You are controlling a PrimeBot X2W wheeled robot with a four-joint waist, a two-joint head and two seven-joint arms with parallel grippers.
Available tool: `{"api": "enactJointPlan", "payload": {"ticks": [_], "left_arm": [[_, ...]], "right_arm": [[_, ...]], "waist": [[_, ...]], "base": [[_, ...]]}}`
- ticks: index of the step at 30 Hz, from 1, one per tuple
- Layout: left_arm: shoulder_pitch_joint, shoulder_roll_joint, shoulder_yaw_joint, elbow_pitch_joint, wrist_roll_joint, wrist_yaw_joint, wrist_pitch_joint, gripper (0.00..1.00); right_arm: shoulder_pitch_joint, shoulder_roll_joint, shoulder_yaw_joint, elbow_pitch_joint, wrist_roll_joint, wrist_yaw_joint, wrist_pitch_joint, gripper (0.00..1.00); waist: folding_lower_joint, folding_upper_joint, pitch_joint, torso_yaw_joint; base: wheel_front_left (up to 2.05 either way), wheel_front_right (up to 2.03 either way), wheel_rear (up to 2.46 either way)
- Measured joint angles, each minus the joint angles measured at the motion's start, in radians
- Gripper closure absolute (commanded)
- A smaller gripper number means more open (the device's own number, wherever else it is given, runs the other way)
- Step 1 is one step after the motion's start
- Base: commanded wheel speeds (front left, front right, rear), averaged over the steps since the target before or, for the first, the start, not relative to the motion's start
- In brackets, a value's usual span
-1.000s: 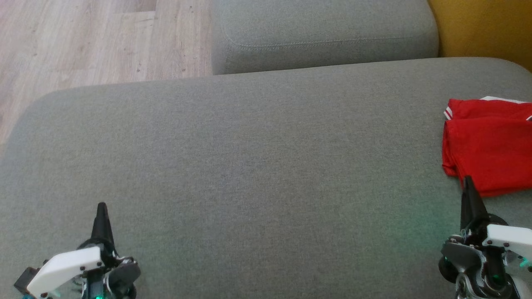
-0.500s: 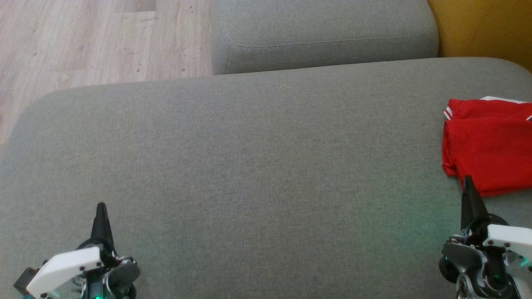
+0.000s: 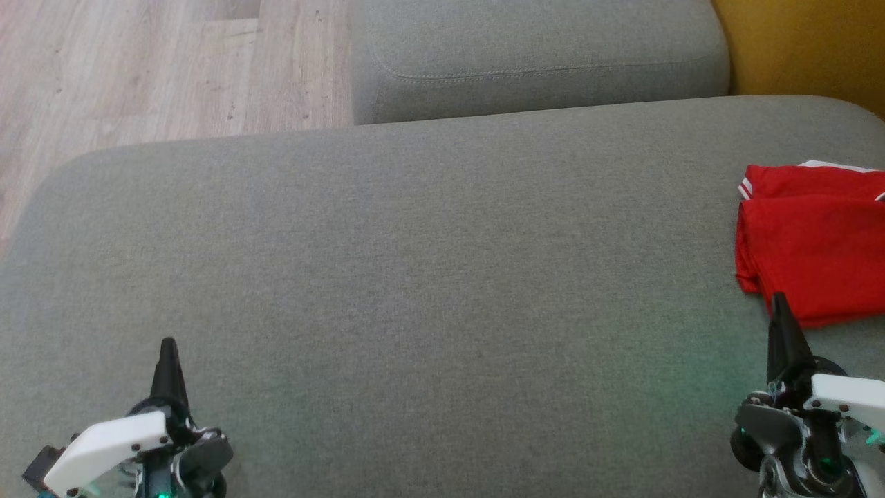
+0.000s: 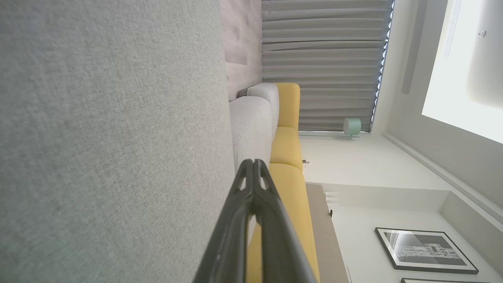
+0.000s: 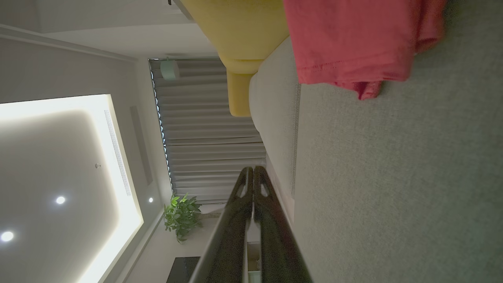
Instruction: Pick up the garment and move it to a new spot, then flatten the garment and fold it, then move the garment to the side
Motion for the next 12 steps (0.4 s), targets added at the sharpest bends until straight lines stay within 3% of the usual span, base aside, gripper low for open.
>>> {"api": "enactJointPlan", "payload": {"ticks": [12], "left_arm": [[0.000,-0.002,0.002,0.000,0.000,0.000,0.003,1.00]], "right_arm": [[0.000,0.001,-0.004,0.000,-0.001,0.000,0.003,1.00]], "waist": [[0.0000,0.0000,0.000,0.000]], "base": [[0.00,0.00,0.00]]}}
